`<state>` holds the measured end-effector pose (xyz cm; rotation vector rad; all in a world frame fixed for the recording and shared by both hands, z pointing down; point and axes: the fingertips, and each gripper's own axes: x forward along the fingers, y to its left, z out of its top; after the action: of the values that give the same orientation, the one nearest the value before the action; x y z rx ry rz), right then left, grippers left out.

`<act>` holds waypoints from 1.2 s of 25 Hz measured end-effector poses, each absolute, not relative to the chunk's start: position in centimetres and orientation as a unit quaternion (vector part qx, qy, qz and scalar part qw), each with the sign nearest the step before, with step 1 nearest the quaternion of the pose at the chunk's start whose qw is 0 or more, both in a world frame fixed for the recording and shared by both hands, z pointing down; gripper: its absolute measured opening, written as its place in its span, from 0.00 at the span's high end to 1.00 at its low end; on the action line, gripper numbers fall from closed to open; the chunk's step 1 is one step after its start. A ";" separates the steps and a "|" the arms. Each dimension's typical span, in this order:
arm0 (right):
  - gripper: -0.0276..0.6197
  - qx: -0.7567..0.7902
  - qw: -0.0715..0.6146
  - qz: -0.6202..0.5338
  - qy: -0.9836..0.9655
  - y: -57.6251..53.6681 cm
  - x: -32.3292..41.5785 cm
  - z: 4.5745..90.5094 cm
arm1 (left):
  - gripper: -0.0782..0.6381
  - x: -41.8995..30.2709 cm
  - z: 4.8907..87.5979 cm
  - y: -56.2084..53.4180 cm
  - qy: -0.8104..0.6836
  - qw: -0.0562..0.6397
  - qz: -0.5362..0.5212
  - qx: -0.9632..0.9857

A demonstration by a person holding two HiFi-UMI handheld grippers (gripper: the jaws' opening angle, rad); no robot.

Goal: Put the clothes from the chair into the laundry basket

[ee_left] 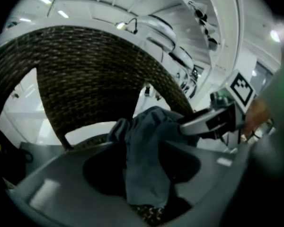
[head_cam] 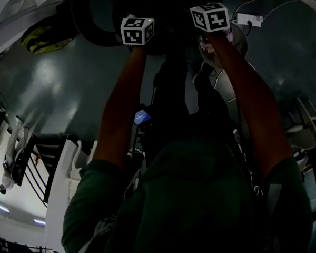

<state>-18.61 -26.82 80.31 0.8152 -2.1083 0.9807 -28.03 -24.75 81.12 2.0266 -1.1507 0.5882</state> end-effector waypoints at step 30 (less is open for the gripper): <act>0.91 0.293 0.238 0.407 -0.832 -22.2 -20.4 73.7 | 0.88 -26.8 74.5 -21.2 -0.427 0.344 0.186 0.815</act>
<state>-20.38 -22.20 73.71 0.8022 -2.2784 1.1153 -26.77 -21.21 74.47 2.1166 -1.1096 0.4841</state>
